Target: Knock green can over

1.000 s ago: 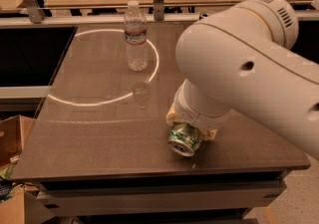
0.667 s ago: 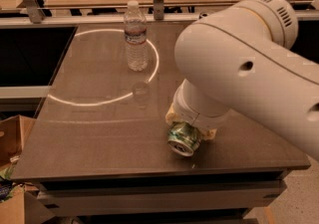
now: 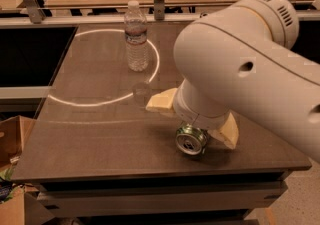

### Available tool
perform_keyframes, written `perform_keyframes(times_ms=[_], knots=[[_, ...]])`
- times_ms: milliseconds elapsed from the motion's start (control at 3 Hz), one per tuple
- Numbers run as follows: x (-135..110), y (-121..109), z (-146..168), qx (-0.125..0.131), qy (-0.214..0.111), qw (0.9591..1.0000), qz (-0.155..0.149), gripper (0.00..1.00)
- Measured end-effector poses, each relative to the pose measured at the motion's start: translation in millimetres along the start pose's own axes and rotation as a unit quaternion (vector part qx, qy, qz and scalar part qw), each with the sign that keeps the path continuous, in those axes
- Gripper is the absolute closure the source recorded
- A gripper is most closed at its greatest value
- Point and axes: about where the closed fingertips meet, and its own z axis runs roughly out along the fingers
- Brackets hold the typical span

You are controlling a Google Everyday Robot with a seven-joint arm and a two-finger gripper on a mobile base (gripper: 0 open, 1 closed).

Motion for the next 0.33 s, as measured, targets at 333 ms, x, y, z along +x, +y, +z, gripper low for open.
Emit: perform_keyframes(times_ms=[333], knots=[[0.0, 0.0, 0.0, 0.000, 0.000, 1.0000, 0.000, 0.00]])
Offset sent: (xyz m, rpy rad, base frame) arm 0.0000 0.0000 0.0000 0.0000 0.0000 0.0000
